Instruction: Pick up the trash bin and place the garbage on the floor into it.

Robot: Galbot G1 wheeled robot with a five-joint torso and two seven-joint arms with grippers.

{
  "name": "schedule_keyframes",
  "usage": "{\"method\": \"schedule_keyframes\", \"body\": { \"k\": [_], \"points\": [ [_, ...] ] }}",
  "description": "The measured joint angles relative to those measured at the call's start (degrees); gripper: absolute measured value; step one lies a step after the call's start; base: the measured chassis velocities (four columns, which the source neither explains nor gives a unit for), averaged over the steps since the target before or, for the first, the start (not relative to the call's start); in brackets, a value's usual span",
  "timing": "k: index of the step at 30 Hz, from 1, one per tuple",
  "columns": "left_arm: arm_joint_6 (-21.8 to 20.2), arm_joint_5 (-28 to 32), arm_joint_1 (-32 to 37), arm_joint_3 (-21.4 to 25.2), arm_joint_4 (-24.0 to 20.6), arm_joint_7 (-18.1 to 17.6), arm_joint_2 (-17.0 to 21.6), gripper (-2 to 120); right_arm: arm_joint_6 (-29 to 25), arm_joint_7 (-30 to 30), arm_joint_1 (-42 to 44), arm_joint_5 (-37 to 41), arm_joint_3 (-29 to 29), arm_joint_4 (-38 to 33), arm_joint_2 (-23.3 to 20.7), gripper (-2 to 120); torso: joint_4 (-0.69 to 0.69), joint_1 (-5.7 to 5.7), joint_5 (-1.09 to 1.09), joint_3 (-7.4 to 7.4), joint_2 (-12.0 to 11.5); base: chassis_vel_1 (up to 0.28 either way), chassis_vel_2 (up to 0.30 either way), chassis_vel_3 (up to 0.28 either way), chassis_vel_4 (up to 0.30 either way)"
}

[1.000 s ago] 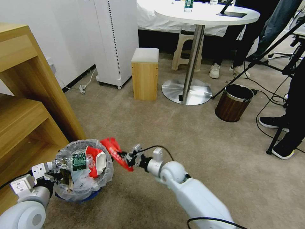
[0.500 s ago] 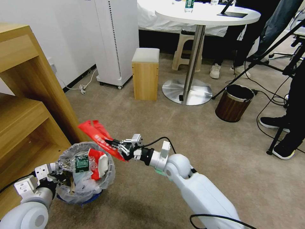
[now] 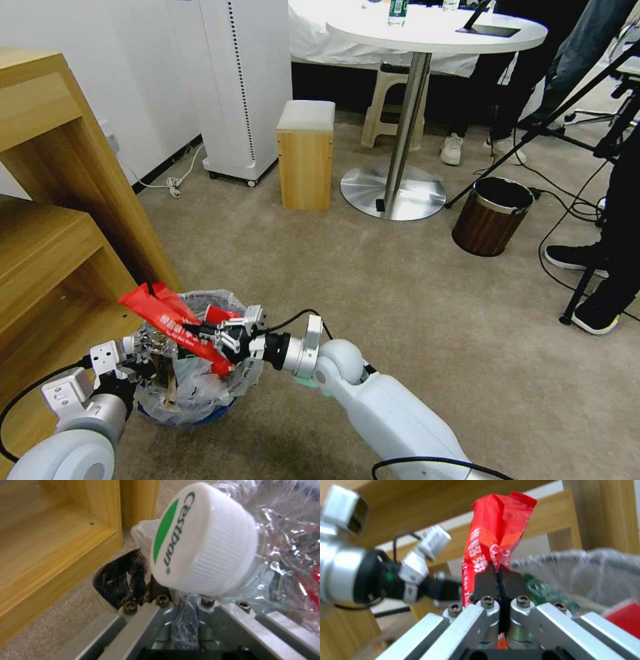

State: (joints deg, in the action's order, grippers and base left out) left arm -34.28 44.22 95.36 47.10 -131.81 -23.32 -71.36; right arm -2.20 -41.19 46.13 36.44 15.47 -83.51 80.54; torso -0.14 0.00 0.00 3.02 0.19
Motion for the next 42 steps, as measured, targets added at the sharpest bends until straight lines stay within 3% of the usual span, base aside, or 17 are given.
{"method": "schedule_keyframes", "body": {
  "k": [6,10,19,30,35,42],
  "points": [
    [-0.6,0.8,0.3,0.0,-0.3,-0.6,0.4,1,0.0,0.4,0.2,-1.2,-0.7,0.5,-0.5,7,0.01,0.00,0.00,0.00,0.0,0.000,0.000,0.000,0.000],
    [-1.4,2.2,0.6,0.0,0.0,-1.4,2.1,1,-0.4,0.3,0.3,-1.1,-1.2,-1.3,-1.7,27,0.00,0.00,0.00,0.00,0.0,0.000,0.000,0.000,0.000],
    [-2.7,7.4,0.5,0.4,0.5,-3.4,4.5,1,-5.4,-0.2,0.1,0.8,-2.7,-3.9,-3.5,55,0.00,0.00,0.00,0.00,0.0,0.000,0.000,0.000,0.000],
    [-4.6,16.7,-0.7,-0.9,6.8,-7.1,7.8,1,-8.8,-0.2,-1.1,9.5,-10.6,-7.8,-3.6,97,0.01,0.00,0.00,0.00,0.0,0.000,0.000,0.000,0.000],
    [-4.9,21.7,-2.5,-1.1,9.6,-7.9,8.0,1,-9.3,-0.3,-0.7,10.4,-14.3,-9.0,-3.8,100,0.00,0.00,0.00,0.01,0.0,0.000,0.000,0.000,0.000],
    [-4.8,23.1,-4.1,-1.6,12.9,-7.0,6.4,1,-10.0,-0.4,0.8,10.2,-16.0,-9.2,-4.4,100,0.01,0.00,0.00,0.01,0.0,0.000,0.000,0.000,0.000]
  ]
}}
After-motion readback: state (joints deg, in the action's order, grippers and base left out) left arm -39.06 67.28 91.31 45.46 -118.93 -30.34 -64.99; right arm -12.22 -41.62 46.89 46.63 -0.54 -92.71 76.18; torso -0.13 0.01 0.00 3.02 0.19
